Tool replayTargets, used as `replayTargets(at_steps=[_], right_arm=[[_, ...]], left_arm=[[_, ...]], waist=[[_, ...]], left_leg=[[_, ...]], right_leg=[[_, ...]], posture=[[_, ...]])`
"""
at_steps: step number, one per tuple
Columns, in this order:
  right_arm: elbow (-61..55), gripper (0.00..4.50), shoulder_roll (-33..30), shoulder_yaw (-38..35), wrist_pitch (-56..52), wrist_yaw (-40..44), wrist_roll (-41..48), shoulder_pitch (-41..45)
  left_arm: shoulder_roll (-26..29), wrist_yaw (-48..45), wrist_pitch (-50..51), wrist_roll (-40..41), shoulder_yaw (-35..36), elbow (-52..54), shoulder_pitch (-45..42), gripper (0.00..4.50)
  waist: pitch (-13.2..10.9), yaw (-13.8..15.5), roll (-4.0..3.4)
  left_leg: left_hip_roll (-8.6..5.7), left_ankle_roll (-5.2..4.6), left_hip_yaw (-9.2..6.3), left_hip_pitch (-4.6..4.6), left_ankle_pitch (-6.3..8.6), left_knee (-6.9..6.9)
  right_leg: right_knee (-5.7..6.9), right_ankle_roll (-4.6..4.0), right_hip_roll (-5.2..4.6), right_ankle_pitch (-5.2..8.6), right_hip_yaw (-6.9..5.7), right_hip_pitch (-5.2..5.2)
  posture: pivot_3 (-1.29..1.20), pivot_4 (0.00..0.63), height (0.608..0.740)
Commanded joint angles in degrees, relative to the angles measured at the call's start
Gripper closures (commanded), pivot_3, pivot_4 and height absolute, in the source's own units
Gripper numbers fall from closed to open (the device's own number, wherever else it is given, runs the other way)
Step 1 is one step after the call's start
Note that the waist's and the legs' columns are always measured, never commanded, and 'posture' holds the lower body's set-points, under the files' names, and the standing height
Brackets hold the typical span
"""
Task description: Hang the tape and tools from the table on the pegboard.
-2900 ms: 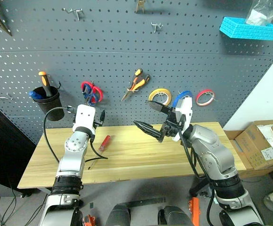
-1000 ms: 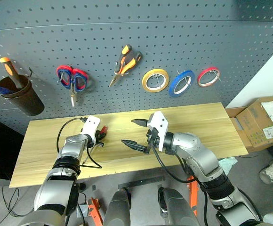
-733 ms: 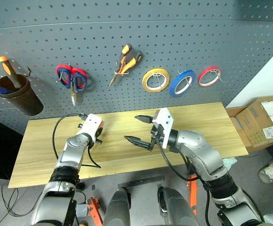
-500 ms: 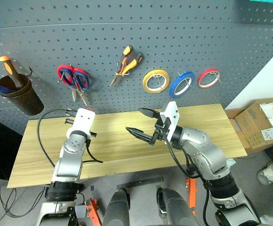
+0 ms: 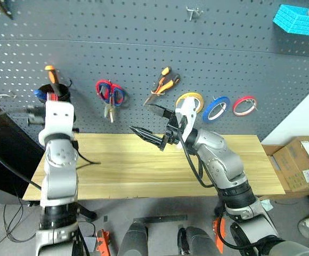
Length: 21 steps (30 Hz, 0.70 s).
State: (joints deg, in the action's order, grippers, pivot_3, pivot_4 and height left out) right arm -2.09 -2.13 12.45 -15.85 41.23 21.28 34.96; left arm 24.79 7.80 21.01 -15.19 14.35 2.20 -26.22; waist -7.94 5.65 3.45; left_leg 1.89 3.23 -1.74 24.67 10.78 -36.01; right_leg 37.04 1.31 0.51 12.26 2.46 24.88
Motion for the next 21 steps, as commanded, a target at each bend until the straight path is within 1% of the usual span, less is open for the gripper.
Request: replayTargets(at_steps=[1, 5, 9, 13, 17, 21], right_arm=[[0.40, 0.00, 0.50, -1.67, 4.44, -0.13, -0.69, 2.30], [1.91, 0.00, 0.79, -2.11, 6.65, -0.59, -1.21, 3.26], [2.85, 0.00, 1.10, -2.42, 7.81, -1.47, -1.83, 3.70], [2.99, 0.00, 0.92, -2.56, 8.28, -1.84, -2.22, 3.55], [2.97, 0.00, 0.66, -2.74, 8.27, -2.15, -2.31, 3.47], [2.69, 0.00, 0.39, -2.98, 8.07, -2.59, -2.27, 3.33]], left_arm=[[2.31, -1.70, -5.59, 2.41, -0.13, -5.80, -8.12, 3.63], [4.33, -3.31, -10.48, 4.75, -0.37, -16.46, -17.86, 3.63], [6.16, -4.16, -15.70, 5.57, -1.47, -27.08, -25.87, 3.63], [6.81, -4.58, -20.35, 6.50, -2.19, -37.15, -32.98, 3.63], [7.53, -4.83, -24.18, 6.64, -2.81, -44.45, -37.16, 3.63], [8.26, -5.00, -27.01, 7.30, -3.08, -49.70, -38.71, 3.63]], waist=[[0.47, 0.40, 0.04], [0.91, 0.78, 0.11], [1.16, 0.76, 0.12], [1.20, 0.75, 0.15], [1.21, 0.60, 0.16], [1.23, 0.38, 0.15]], left_leg=[[0.00, 0.00, 0.03, 0.00, -0.03, 0.00], [0.03, 0.00, 0.09, -0.22, -0.05, 0.01], [0.04, 0.00, 0.13, -0.36, -0.06, 0.03], [0.05, 0.00, 0.15, -0.38, -0.07, 0.03], [0.06, 0.00, 0.17, -0.38, -0.07, 0.02], [0.06, 0.00, 0.18, -0.38, -0.07, 0.02]], right_leg=[[-0.06, 0.02, 0.00, -0.08, 0.01, -0.02], [-0.06, -0.01, 0.00, -0.11, -0.01, -0.25], [-0.05, -0.18, 0.01, -0.21, 0.03, -0.39], [-0.04, -0.27, 0.04, -0.26, 0.03, -0.41], [-0.03, -0.27, 0.05, -0.26, 0.05, -0.42], [0.01, -0.28, 0.05, -0.27, 0.05, -0.42]], posture=[[0.27, 0.008, 0.740], [0.25, 0.005, 0.740], [0.24, 0.002, 0.740], [0.22, 0.001, 0.740], [0.21, 0.000, 0.740], [0.20, 0.000, 0.740]])
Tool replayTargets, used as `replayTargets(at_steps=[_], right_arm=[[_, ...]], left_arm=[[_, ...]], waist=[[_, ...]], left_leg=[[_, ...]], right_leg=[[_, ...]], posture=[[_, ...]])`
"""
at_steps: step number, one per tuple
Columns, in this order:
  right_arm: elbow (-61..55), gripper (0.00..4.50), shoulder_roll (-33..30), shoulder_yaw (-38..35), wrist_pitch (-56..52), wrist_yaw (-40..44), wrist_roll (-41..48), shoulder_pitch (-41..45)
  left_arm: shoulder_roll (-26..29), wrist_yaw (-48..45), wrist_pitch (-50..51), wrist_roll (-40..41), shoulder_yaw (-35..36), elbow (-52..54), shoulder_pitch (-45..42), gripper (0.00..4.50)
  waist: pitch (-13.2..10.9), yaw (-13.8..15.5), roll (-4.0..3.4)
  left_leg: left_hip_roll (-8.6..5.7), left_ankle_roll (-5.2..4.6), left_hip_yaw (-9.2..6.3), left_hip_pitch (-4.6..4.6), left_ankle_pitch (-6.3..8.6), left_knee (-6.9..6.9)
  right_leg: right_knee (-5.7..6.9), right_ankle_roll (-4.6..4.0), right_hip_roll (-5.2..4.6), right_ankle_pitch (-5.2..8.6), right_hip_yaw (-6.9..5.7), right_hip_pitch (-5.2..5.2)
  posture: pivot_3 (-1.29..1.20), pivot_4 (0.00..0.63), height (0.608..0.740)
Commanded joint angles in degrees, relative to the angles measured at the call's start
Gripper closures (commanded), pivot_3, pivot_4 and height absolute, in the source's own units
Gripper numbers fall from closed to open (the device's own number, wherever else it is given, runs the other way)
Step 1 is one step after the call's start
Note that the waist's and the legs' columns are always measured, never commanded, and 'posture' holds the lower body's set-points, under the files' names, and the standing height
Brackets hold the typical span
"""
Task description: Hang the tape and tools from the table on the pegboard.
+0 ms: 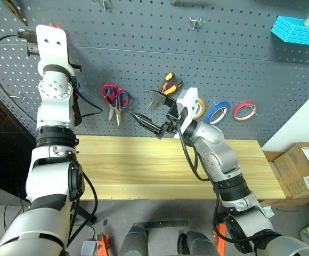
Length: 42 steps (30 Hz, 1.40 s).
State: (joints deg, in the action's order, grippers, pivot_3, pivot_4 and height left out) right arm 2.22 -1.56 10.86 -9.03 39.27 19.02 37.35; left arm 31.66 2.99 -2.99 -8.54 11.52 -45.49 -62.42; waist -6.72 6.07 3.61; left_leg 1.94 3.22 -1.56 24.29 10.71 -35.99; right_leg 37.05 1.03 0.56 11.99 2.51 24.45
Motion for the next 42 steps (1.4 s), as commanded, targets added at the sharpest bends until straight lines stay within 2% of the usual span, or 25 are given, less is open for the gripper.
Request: replayTargets(at_steps=[1, 7, 12, 23, 26, 32, 34, 36, 38, 42], right_arm=[[-1.68, 0.00, -0.23, -1.45, 1.19, -0.73, -0.01, 0.92], [-2.14, 0.00, -0.65, -1.79, 0.66, -1.53, 0.06, 0.48], [-2.92, 0.00, -0.88, -1.55, 0.24, -1.76, 0.13, -0.17], [-2.59, 0.00, -0.87, -1.21, 0.39, -1.99, 0.04, -0.10], [-3.08, 0.00, -1.19, -1.16, 0.26, -1.86, 0.03, -0.41], [-10.41, 0.00, -5.43, -0.86, -2.18, -3.32, -1.93, -4.75], [-12.45, 0.00, -6.67, -0.63, -3.83, -5.09, -3.55, -6.12], [-14.07, 0.00, -7.69, -0.41, -7.23, -9.48, -6.69, -9.93], [-14.37, 0.00, -7.47, -1.35, -10.48, -15.93, -10.30, -14.39], [-13.50, 0.00, -5.50, -5.43, -18.14, -26.13, -13.00, -21.16]], left_arm=[[1.50, -0.26, -3.50, 0.83, -0.21, -3.01, -2.61, 3.63], [1.12, -0.09, -3.20, 4.20, 1.88, -6.52, 0.23, 3.63], [0.88, 0.02, -2.12, 5.82, 2.66, -4.39, 4.06, 3.63], [-0.33, 0.38, 1.14, 8.20, 3.00, 3.24, 7.80, 0.01], [-1.14, -0.06, 3.26, 9.37, 3.38, 6.97, 8.82, 0.01], [-5.94, -5.33, 13.94, 12.80, -0.61, 35.43, 19.28, 0.01], [-7.22, -6.07, 17.66, 13.02, -1.80, 42.04, 22.23, 0.01], [-10.46, -6.46, 23.81, 14.79, -3.66, 49.34, 27.30, 0.01], [-14.44, -5.44, 29.61, 16.18, -4.81, 54.43, 33.09, 0.01], [-19.71, -5.30, 33.20, 16.70, -6.20, 56.86, 44.57, 0.01]], waist=[[0.03, -0.05, -0.01], [0.11, -0.12, 0.01], [0.43, -0.22, 0.00], [1.10, -0.08, 0.08], [1.13, -0.13, 0.08], [1.17, -0.06, 0.08], [1.17, -0.13, 0.07], [1.29, -0.32, -0.02], [2.28, -0.60, -0.42], [2.80, -1.62, -0.80]], left_leg=[[0.00, 0.00, 0.00, -0.01, 0.00, 0.00], [0.01, 0.00, 0.01, -0.03, -0.01, -0.03], [0.02, 0.00, 0.04, -0.09, -0.01, -0.03], [0.05, 0.00, 0.06, -0.42, -0.01, -0.05], [0.07, -0.01, 0.06, -0.47, -0.01, -0.05], [0.13, -0.01, 0.14, -0.42, -0.01, -0.08], [0.13, -0.01, 0.17, -0.43, -0.01, -0.08], [0.20, -0.01, 0.18, -0.47, -0.01, -0.07], [0.30, -0.01, 0.20, -0.52, -0.01, -0.06], [0.36, -0.03, 0.30, -0.77, 0.01, -0.06]], right_leg=[[0.02, 0.00, 0.00, 0.00, 0.00, 0.00], [0.05, 0.00, 0.01, 0.00, 0.01, -0.02], [0.06, -0.01, 0.01, -0.01, 0.04, -0.07], [0.10, -0.01, 0.03, -0.01, 0.05, -0.35], [0.15, -0.01, 0.06, -0.01, 0.06, -0.36], [0.12, -0.02, 0.06, -0.01, 0.14, -0.38], [0.12, -0.02, 0.06, 0.00, 0.18, -0.37], [0.15, -0.03, 0.12, 0.00, 0.19, -0.37], [0.09, -0.05, 0.21, 0.02, 0.20, -0.39], [0.18, -0.02, 0.28, 0.29, 0.35, -0.51]], posture=[[0.20, 0.000, 0.740], [0.19, 0.005, 0.740], [0.19, 0.005, 0.740], [0.19, 0.006, 0.740], [0.18, 0.009, 0.740], [0.17, 0.024, 0.740], [0.17, 0.027, 0.740], [0.16, 0.027, 0.740], [0.15, 0.027, 0.740], [0.14, 0.023, 0.740]])
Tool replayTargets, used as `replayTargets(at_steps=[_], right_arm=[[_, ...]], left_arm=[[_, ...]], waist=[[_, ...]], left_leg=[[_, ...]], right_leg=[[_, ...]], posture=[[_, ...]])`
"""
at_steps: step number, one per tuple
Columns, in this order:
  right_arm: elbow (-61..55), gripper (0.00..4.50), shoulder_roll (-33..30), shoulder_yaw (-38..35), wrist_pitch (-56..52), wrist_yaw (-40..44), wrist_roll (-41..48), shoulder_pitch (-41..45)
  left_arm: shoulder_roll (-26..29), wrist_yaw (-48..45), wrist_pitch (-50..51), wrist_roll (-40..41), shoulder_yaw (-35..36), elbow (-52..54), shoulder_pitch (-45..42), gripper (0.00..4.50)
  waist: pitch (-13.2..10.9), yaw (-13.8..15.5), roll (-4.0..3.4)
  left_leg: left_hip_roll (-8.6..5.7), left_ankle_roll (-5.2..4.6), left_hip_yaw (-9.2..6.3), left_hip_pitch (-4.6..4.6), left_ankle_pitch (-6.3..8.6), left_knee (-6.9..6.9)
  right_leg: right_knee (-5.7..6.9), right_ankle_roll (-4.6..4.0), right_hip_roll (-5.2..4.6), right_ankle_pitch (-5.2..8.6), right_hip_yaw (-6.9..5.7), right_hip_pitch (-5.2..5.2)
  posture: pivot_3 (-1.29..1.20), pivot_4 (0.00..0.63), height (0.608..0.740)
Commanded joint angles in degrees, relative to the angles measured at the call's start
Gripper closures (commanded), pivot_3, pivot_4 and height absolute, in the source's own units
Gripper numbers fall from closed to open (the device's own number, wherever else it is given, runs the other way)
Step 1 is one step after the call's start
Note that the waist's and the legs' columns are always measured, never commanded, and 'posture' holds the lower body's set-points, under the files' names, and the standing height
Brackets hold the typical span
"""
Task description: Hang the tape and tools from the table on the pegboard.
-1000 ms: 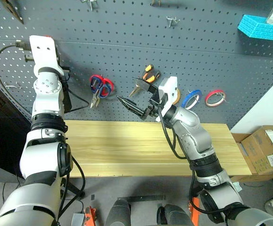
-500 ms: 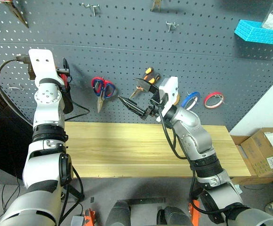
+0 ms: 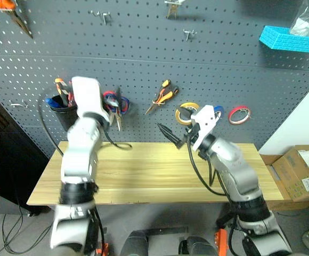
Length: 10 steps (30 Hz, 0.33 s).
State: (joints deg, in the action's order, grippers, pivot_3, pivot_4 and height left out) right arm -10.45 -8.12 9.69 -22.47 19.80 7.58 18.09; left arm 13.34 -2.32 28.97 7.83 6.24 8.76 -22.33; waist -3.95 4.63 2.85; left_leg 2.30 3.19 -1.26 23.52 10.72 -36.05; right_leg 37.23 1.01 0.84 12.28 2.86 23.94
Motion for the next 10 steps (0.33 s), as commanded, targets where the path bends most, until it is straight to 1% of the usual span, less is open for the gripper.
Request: replayTargets(at_steps=[1, 3, 5, 7, 10], right_arm=[[-0.25, 0.00, 1.30, -5.16, -6.11, -8.44, -2.00, -3.27], [1.16, 0.00, 0.30, -5.71, -6.01, -10.66, -4.35, -5.83], [1.94, 0.00, -1.09, -6.24, -4.70, -12.33, -6.43, -8.16], [1.67, 0.00, -1.49, -7.35, -4.34, -13.17, -6.62, -9.67], [0.98, 0.00, -1.14, -8.41, -4.31, -13.14, -5.85, -10.33]], left_arm=[[-1.98, -0.94, 0.80, 0.50, -1.47, 1.98, 7.37, 0.01], [-2.25, -2.32, -0.94, -0.17, -2.19, -0.89, 12.96, 0.01], [-2.03, -2.95, -2.38, -0.48, -1.63, -2.81, 16.94, 0.01], [-2.06, -2.65, -2.64, 0.03, -0.13, -3.05, 18.35, 0.01], [-1.69, -2.05, -2.84, 0.22, 1.51, -3.29, 18.04, 0.01]], waist=[[0.04, -0.47, -0.08], [0.08, -1.23, -0.17], [0.21, -1.88, -0.41], [0.30, -2.63, -0.60], [0.28, -3.25, -0.64]], left_leg=[[0.07, 0.00, -0.01, -0.15, 0.00, 0.00], [0.17, 0.00, 0.07, -0.69, 0.00, 0.03], [0.25, 0.03, 0.05, -0.86, 0.03, 0.05], [0.27, 0.26, 0.02, -0.90, 0.17, 0.02], [0.25, 0.35, -0.01, -0.83, 0.23, -0.01]], right_leg=[[0.02, -0.26, 0.06, 0.10, -0.01, -0.13], [0.00, -0.38, 0.09, 0.14, -0.01, -0.57], [-0.14, -0.46, 0.08, 0.16, -0.17, -0.68], [-0.27, -0.47, 0.03, 0.16, -0.23, -0.68], [-0.37, -0.47, 0.00, 0.16, -0.31, -0.65]], posture=[[0.14, 0.021, 0.740], [0.13, 0.018, 0.740], [0.12, 0.018, 0.740], [0.11, 0.014, 0.740], [0.11, 0.010, 0.740]])
